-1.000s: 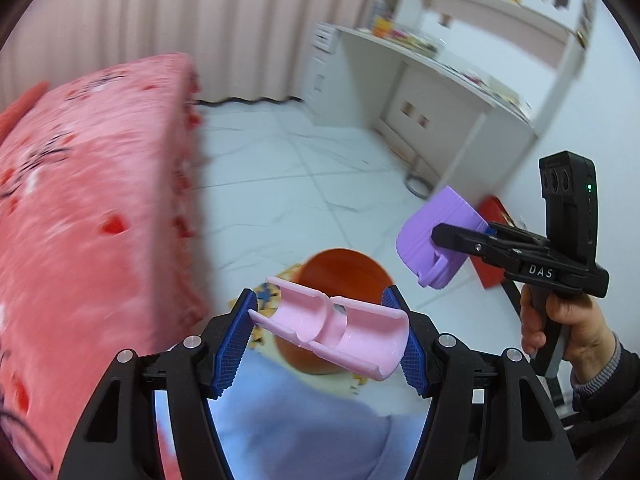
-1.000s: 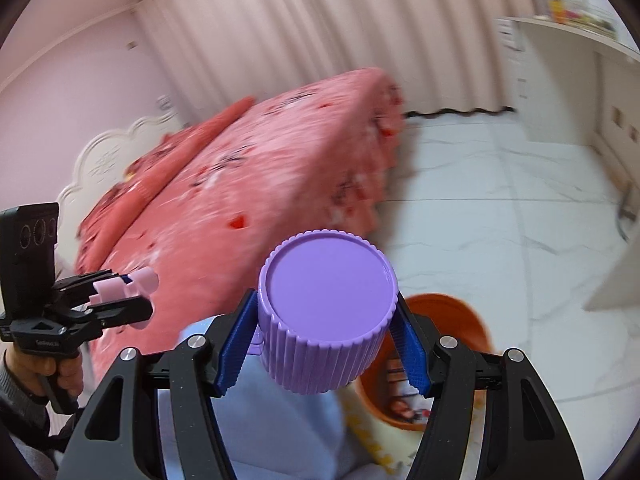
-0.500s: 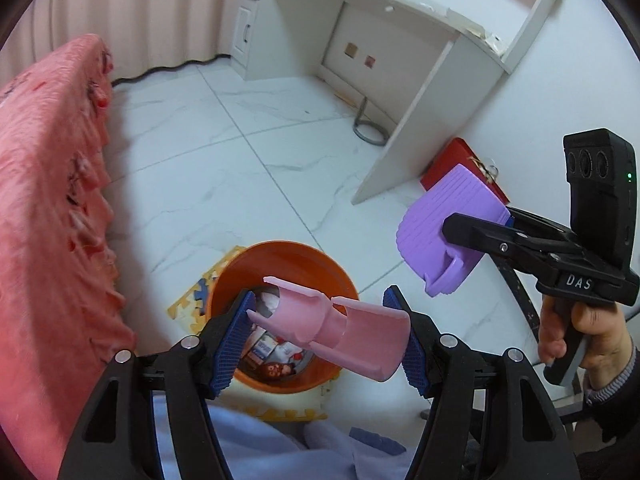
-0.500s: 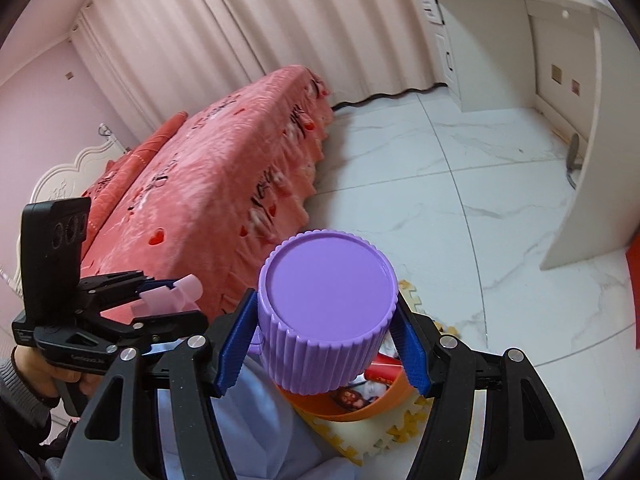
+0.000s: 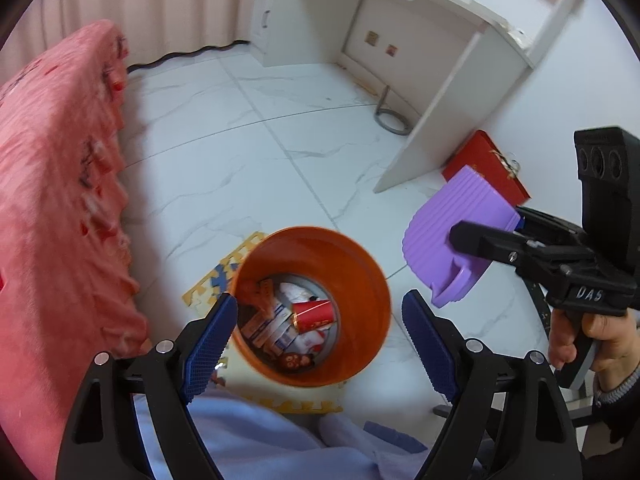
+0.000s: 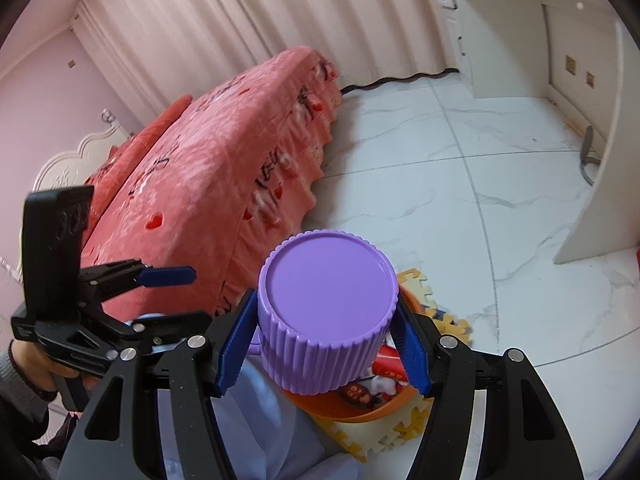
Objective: Collect trash
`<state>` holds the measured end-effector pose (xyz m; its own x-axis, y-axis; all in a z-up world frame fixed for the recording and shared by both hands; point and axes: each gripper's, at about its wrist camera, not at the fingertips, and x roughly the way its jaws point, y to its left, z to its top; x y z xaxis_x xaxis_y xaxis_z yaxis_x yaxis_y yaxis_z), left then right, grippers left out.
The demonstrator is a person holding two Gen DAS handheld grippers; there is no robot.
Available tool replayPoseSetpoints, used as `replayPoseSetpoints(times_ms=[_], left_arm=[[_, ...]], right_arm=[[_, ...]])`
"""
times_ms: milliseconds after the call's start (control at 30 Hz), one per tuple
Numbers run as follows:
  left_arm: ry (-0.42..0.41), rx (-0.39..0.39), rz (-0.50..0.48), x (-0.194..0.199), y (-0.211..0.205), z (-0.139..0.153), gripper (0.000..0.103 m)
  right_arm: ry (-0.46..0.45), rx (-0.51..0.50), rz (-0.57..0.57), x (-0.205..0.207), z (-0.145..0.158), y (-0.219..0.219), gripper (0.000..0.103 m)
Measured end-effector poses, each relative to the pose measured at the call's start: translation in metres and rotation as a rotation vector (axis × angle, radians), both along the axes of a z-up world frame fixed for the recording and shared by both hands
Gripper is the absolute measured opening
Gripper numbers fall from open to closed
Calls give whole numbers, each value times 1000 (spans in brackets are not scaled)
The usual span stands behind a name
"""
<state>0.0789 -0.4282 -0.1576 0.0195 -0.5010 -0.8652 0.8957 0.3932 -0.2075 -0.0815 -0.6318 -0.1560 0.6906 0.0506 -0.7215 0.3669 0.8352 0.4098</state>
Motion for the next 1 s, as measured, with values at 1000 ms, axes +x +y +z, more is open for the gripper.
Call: replayPoseSetpoints(times_ms=[1000], left_arm=[[-171, -46, 326, 19, 91, 56, 97]], right_arm=[[-61, -140, 54, 28, 55, 75, 97]])
